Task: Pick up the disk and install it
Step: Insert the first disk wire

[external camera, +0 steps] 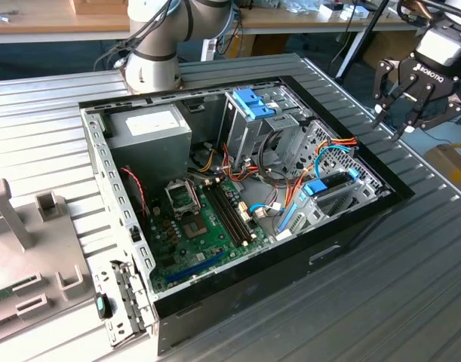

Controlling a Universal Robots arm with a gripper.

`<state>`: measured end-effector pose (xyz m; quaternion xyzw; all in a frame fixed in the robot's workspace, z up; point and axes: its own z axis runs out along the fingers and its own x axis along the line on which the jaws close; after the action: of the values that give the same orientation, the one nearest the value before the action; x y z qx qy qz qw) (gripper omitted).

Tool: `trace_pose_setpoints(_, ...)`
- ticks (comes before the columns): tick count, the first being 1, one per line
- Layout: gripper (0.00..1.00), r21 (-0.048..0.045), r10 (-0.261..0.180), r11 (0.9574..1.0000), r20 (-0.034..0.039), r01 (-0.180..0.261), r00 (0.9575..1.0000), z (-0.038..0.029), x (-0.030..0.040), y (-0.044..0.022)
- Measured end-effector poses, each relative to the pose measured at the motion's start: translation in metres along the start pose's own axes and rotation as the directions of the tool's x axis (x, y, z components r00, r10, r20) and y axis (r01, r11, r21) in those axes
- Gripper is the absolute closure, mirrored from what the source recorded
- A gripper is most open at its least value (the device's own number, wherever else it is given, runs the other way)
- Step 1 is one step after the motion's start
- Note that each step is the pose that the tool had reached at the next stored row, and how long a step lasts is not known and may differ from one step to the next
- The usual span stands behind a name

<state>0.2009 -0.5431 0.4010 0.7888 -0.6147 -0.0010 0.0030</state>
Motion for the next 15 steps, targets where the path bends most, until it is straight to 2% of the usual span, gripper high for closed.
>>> trace_pose_setpoints(4, 0.56, 0.0001, -0.061, 0.9982, -0.0004, 0.061, 0.9982, 0.0002, -0.0002, 0.0008)
trace_pose_setpoints(5, 0.56, 0.0001, -0.072, 0.9974, -0.0007, 0.072, 0.9974, 0.0004, -0.0012, 0.0050)
trace_pose_setpoints(9, 0.56, 0.0002, -0.089, 0.9960, -0.0008, 0.089, 0.9960, 0.0014, -0.0033, 0.0132)
trace_pose_setpoints(12, 0.56, 0.0002, -0.101, 0.9949, -0.0009, 0.101, 0.9949, 0.0018, -0.0043, 0.0171)
trace_pose_setpoints(15, 0.56, 0.0002, -0.105, 0.9945, -0.0009, 0.105, 0.9945, 0.0024, -0.0067, 0.0264)
